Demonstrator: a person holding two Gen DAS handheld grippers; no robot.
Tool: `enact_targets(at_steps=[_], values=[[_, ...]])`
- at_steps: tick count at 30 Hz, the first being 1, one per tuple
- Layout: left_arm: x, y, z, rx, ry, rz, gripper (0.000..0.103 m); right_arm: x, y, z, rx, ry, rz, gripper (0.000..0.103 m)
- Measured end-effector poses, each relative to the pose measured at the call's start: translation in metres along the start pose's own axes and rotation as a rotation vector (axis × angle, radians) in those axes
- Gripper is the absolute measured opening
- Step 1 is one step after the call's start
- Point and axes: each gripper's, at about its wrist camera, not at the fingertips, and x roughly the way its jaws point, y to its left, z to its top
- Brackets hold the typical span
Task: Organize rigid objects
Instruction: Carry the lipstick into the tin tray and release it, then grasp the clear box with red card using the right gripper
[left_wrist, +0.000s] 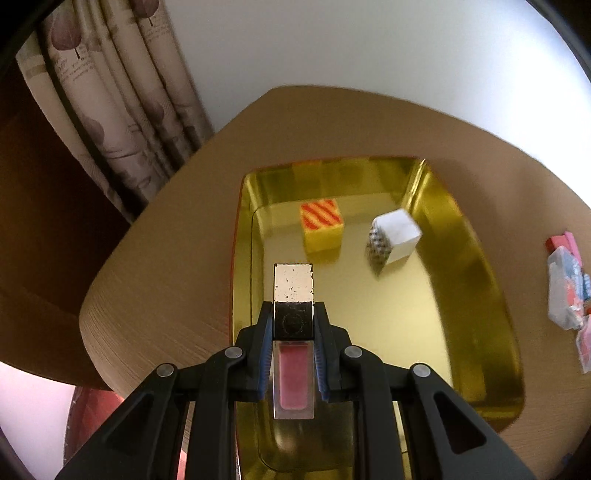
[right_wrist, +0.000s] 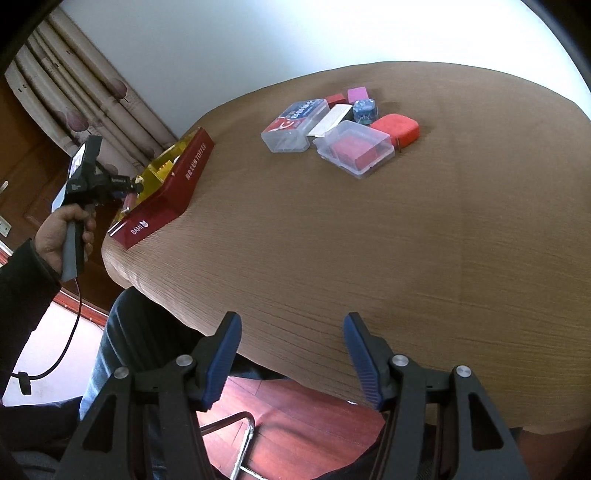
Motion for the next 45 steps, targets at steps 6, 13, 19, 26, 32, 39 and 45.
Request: enact_targets(at_steps=[6,13,19,26,32,39,45], values=[[0.013,0.0,-0.001,0.02,0.019,0.024,0.017,0.0,-0.003,0.0,0.001,0.003,0.0,0.059],[0.017,-0.009,-0.001,0.028,0.026,0.006,0.017,-0.002,-0.007,0.002,-0.008,-0.01,-0.041,0.059],[0.022,-0.016,-0.001,0.053,0.012,0.016,0.018,-0.009,-0.014,0.018,-0.06,-0.062,-0.159,0.059],[-0.006,-0.019,0.0,0.068,-0.102,-0.027,0.07,0.007,-0.014,0.065,-0.233,-0.046,-0.275,0.059],[-0.086,0.0,-0.028,0.027,-0.339,-0.127,0.099,0.035,-0.006,0.116,-0.391,-0.023,-0.341,0.059],[-0.117,0.009,-0.094,-0.061,-0.297,-0.277,0.101,0.08,-0.008,0.149,-0.499,0.078,-0.333,0.061],[-0.114,-0.006,-0.123,-0.032,-0.251,-0.304,0.101,0.097,0.004,0.155,-0.564,0.088,-0.344,0.062]])
